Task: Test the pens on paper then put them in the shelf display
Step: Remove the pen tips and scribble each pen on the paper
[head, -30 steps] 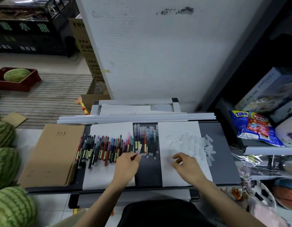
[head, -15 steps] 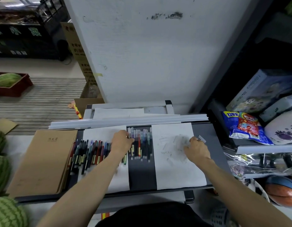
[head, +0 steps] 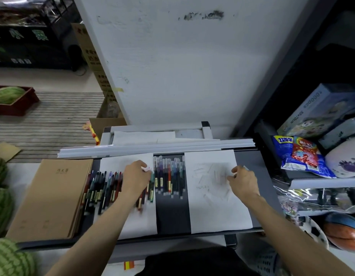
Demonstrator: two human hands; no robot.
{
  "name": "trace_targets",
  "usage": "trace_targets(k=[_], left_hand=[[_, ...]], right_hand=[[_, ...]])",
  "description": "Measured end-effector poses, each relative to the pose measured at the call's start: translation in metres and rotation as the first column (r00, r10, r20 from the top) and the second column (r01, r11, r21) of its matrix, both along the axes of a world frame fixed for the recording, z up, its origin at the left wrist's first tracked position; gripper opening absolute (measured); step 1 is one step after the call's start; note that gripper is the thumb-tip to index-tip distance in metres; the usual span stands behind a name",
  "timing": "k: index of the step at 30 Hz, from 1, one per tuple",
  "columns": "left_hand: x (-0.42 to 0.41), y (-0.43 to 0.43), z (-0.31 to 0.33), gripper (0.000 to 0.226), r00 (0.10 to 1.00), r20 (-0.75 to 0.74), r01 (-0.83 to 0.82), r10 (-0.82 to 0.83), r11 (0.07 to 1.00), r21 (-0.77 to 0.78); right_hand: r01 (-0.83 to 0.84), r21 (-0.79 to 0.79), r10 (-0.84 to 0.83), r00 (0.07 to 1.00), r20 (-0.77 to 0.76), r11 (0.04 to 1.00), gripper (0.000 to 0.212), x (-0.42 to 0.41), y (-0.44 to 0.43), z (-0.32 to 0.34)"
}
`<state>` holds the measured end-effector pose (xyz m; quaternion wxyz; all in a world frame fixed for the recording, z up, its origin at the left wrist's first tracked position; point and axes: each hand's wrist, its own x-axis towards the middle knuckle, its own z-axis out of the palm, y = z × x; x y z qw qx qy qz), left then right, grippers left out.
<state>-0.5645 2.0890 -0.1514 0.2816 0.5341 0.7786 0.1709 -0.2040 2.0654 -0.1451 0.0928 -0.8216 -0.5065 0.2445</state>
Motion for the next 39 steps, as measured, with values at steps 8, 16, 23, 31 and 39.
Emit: trace_targets(k=[8,16,23,31,39], left_hand=[[-0.033,-0.042,-0.003,0.028,0.977,-0.209,0.006,-0.036,0.990,-0.142],[-0.021,-0.039,0.006,0.031,0.943,-0.324,0.008,-0.082,0.975,-0.224],[-0.017,-0.037,0.011,0.023,0.916,-0.393,-0.034,-0.073,0.965,-0.260],[-0.020,-0.040,0.008,0.028,0.904,-0.406,-0.016,-0.132,0.940,-0.340],[-0.037,-0.057,0.012,0.035,0.936,-0.347,-0.044,-0.049,0.965,-0.257]], right_hand=[[-0.236,0.048,0.234,0.971,0.048,0.971,0.018,-0.044,0.008,0.010],[-0.215,0.093,0.234,0.913,-0.333,0.972,0.007,-0.098,-0.003,0.017],[-0.215,0.086,0.230,0.857,-0.461,0.973,0.007,-0.114,-0.021,0.026],[-0.162,0.062,0.166,0.778,-0.606,0.985,0.012,-0.120,-0.033,0.041],[-0.103,0.029,0.086,0.612,-0.786,0.994,0.015,-0.115,-0.041,0.053]])
